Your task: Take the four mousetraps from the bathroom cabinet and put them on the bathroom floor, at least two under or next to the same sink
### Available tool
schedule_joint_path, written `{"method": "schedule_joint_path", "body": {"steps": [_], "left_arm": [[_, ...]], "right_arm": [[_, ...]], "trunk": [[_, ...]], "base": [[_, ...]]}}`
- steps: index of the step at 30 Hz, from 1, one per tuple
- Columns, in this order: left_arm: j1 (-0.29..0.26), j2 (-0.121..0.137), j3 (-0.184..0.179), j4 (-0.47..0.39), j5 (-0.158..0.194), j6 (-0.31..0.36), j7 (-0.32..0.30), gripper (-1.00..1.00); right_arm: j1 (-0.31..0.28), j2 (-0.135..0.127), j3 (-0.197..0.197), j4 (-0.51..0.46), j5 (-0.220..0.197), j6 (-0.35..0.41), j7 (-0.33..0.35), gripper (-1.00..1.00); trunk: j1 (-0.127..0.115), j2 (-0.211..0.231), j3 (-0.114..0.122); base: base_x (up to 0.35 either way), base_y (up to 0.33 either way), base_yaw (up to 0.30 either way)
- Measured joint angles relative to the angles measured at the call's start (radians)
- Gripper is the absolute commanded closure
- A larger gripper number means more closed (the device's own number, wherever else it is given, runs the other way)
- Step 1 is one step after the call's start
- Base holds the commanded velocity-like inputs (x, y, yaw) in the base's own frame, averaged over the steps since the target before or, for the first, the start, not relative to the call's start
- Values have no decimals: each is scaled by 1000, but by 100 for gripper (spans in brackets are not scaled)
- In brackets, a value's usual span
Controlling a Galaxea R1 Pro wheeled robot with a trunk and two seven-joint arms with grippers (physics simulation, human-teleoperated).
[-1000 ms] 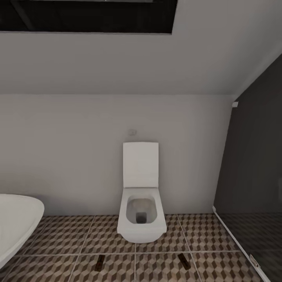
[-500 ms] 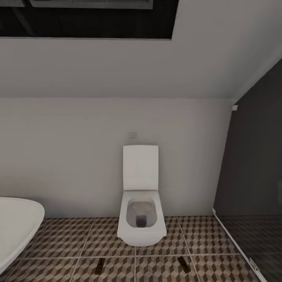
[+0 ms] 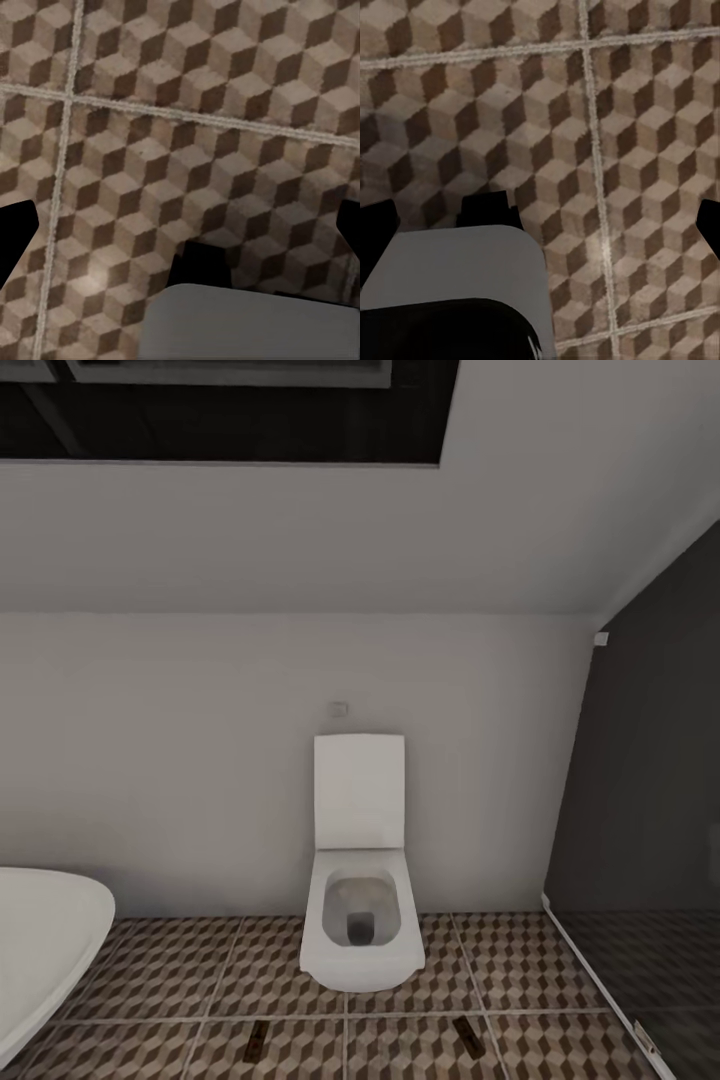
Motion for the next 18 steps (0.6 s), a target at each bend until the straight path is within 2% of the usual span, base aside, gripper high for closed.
{"method": "schedule_joint_path", "body": {"steps": [18], "left_arm": [[0,0,0,1,1,0,0,-100]], "right_arm": [[0,-1,0,0,0,0,8,-100]], "trunk": [[-69,126,28]], "base": [[0,0,0]]}}
